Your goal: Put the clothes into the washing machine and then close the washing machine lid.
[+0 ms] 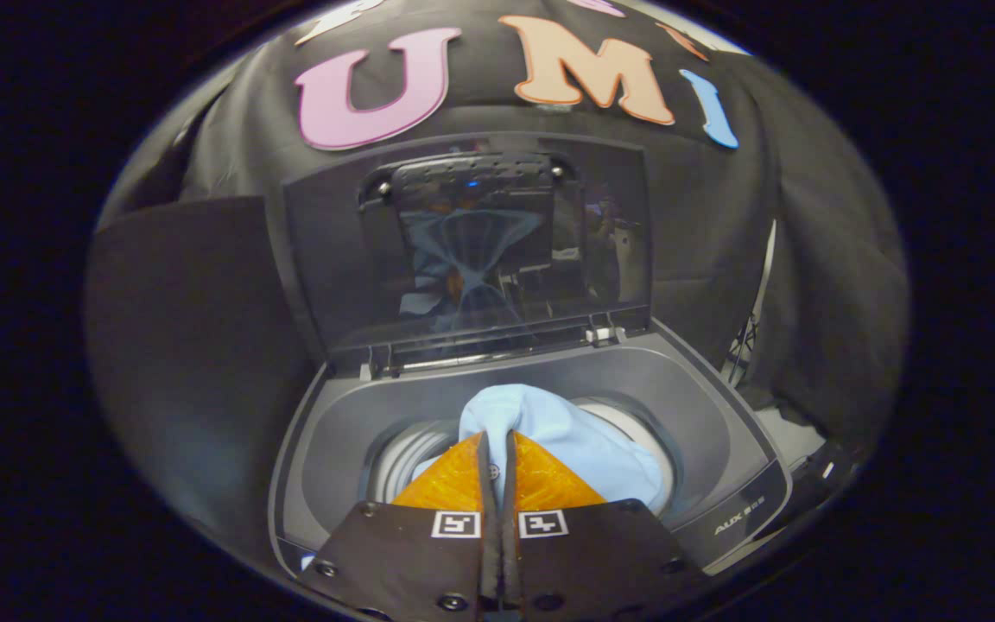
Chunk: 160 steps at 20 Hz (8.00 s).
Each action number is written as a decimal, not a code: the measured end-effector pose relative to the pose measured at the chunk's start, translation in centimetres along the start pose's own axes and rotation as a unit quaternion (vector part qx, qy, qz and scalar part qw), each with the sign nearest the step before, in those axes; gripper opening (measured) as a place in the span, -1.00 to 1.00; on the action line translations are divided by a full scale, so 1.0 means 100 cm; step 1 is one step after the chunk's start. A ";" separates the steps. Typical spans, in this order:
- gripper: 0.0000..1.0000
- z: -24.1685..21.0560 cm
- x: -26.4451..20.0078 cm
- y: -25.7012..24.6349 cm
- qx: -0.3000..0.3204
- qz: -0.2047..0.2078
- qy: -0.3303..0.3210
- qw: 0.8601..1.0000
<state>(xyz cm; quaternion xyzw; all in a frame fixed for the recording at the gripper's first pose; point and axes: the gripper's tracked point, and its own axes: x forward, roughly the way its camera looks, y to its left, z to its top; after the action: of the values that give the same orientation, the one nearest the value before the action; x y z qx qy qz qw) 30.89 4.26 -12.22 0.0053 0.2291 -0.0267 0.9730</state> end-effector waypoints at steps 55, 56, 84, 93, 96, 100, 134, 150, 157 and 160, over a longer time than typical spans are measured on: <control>0.97 0.322 0.019 0.037 0.010 0.012 -0.303 0.953; 0.97 0.322 0.027 0.035 0.024 0.011 -0.300 0.954; 0.94 0.261 0.079 0.027 0.002 0.022 -0.299 0.954; 0.95 0.248 0.057 0.021 0.007 0.020 -0.330 0.944; 0.95 0.247 0.050 0.019 0.007 0.018 -0.335 0.942; 0.94 0.241 0.039 0.018 0.004 0.021 -0.337 0.941; 0.95 0.160 0.010 0.002 0.000 0.019 -0.272 0.962; 0.89 0.137 -0.031 -0.033 0.006 -0.005 -0.235 0.972; 0.89 0.123 -0.072 -0.024 -0.016 0.008 -0.220 0.975; 0.89 0.117 -0.094 -0.019 -0.030 0.018 -0.212 0.977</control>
<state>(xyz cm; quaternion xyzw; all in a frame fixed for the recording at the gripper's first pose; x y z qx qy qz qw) 27.62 2.54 2.47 -0.0255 0.0180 -0.0026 0.9995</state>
